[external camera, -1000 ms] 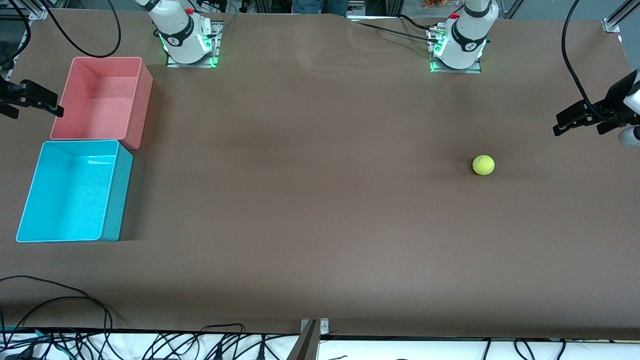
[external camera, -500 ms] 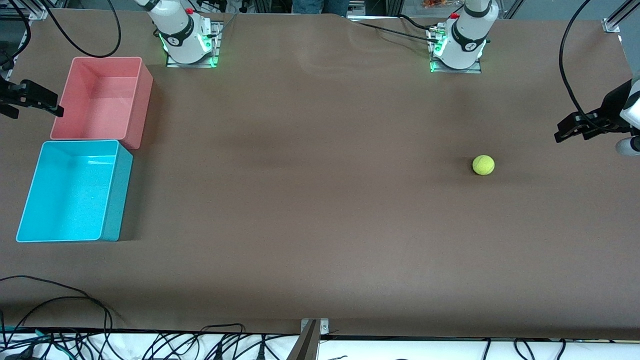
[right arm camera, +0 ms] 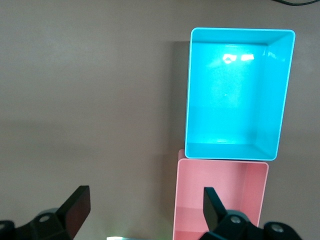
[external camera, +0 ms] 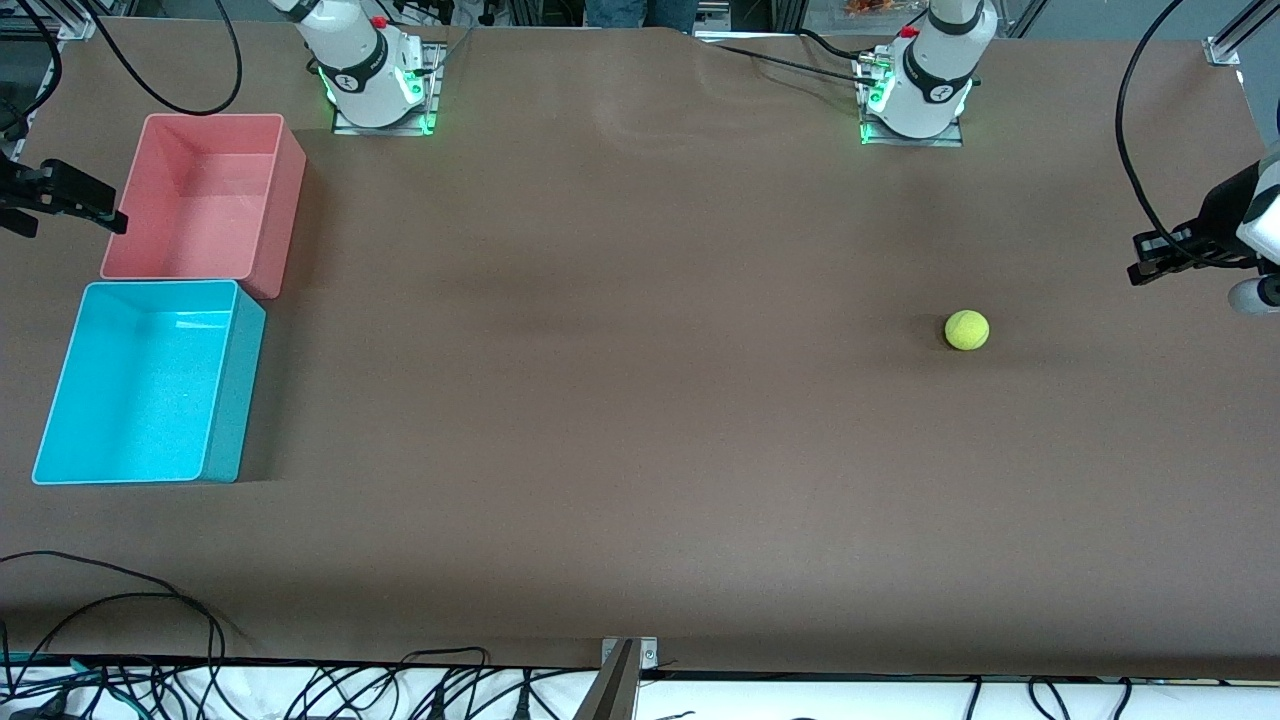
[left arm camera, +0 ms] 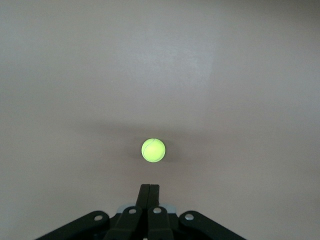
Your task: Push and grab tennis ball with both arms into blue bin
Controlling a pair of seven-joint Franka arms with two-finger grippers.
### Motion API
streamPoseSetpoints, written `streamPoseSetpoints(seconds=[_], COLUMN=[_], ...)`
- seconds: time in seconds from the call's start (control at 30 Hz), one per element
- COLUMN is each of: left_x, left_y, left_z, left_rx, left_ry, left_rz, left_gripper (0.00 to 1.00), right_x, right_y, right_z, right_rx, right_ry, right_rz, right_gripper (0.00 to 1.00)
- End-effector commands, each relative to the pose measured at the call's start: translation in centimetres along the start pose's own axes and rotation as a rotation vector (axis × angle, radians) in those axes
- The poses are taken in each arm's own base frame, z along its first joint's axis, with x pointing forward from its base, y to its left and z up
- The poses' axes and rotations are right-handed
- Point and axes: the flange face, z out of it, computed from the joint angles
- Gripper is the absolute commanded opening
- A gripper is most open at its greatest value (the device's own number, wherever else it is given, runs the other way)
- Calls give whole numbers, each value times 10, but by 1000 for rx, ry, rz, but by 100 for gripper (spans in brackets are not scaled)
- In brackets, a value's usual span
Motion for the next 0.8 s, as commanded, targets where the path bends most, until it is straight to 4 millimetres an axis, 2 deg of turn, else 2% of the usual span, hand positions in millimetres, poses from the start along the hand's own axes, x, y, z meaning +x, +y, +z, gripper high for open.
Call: streamPoseSetpoints(seconds=[0.0,0.27,0.43,0.6,0.7,0.77], left_x=[-1,0,10,10,8,8], left_y=[-15,-22,-26,-29,-48,-57], left_z=[-1,2,24,43,59,77], left_rx=[-16,-1,72,105,117,121], left_ry=[-8,-19,-17,-43,-78,-99], left_rz=[-189,-629,-1000,-1074,-1106,-1131], left_gripper=[0,0,0,0,0,0], right_x=[-3,-3,-3,-2,-3,-3], right_y=[0,0,0,0,0,0], right_z=[-4,-5,-5,-3,-4,-4], right_rx=[2,2,2,2,2,2], right_ry=[-3,-1,-1,-4,-3,-3], right_rz=[0,0,0,0,0,0], right_gripper=[100,100,100,100,100,100])
